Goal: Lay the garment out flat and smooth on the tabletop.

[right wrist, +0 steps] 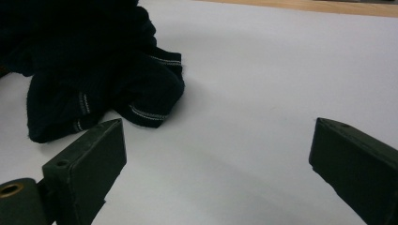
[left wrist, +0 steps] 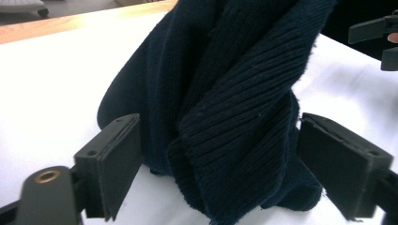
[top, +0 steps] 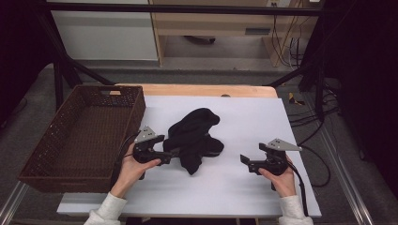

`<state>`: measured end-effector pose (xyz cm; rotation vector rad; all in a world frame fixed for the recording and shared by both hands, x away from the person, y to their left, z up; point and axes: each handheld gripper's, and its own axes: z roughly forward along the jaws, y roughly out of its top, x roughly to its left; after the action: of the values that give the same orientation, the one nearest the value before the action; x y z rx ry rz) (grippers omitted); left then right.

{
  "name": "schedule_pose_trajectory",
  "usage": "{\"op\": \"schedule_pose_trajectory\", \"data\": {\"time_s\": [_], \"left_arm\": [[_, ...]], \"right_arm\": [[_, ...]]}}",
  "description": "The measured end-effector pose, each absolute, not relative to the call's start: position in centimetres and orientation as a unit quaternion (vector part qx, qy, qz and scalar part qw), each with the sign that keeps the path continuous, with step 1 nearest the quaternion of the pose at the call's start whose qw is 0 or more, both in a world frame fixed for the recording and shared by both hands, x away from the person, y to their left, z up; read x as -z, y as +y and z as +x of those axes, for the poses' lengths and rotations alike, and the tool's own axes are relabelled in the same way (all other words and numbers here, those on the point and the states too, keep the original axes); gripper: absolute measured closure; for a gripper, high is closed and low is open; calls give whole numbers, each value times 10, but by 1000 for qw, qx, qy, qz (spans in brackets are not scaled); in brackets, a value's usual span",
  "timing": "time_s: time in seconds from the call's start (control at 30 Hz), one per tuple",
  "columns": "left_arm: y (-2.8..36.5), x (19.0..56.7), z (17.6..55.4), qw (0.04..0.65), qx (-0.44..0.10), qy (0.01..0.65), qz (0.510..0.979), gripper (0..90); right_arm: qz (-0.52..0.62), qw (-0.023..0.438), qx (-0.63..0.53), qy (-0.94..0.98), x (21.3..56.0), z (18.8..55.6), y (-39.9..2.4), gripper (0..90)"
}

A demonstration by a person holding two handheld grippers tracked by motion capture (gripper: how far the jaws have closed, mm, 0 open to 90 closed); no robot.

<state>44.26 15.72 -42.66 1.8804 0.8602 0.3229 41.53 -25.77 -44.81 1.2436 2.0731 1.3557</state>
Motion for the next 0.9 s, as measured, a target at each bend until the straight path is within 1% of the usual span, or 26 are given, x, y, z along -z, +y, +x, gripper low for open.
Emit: {"op": "schedule_pose_trajectory", "data": {"time_s": [0.03, 0.07, 0.13, 0.17, 0.2, 0.27, 0.3, 0.33, 0.4, 0.43, 0.5, 0.57, 0.67, 0.9], "left_arm": [[157, 427, 442, 502, -135, 354, 777, 234], [157, 428, 442, 500, -136, 351, 780, 234], [156, 429, 442, 498, -128, 347, 784, 337], [156, 430, 442, 497, -126, 347, 785, 337], [155, 433, 442, 493, -127, 345, 789, 394], [155, 434, 443, 493, -125, 345, 789, 474], [155, 436, 443, 494, -118, 345, 789, 534], [154, 439, 444, 497, -105, 345, 790, 574], [154, 440, 444, 497, -100, 343, 791, 661], [153, 441, 444, 495, -99, 341, 793, 661], [151, 441, 442, 497, -100, 334, 795, 726], [150, 441, 440, 498, -102, 326, 797, 759], [143, 440, 434, 504, -101, 307, 801, 771], [130, 442, 426, 505, -97, 288, 808, 776]], "right_arm": [[441, 185, -481, 735, 448, 415, -257, 47], [441, 185, -481, 735, 448, 415, -257, 47], [441, 185, -483, 733, 447, 414, -256, 48], [441, 185, -483, 733, 447, 414, -256, 48], [441, 183, -484, 733, 446, 414, -256, 48], [442, 183, -484, 733, 446, 414, -255, 49], [440, 184, -483, 735, 446, 414, -254, 49], [439, 183, -483, 735, 445, 414, -253, 49], [439, 183, -484, 735, 445, 414, -252, 51], [438, 182, -483, 736, 445, 414, -250, 54], [435, 179, -485, 737, 444, 413, -246, 58], [427, 174, -488, 741, 443, 413, -238, 67], [419, 172, -493, 743, 441, 413, -230, 81], [407, 166, -505, 743, 433, 413, -212, 124]]}}
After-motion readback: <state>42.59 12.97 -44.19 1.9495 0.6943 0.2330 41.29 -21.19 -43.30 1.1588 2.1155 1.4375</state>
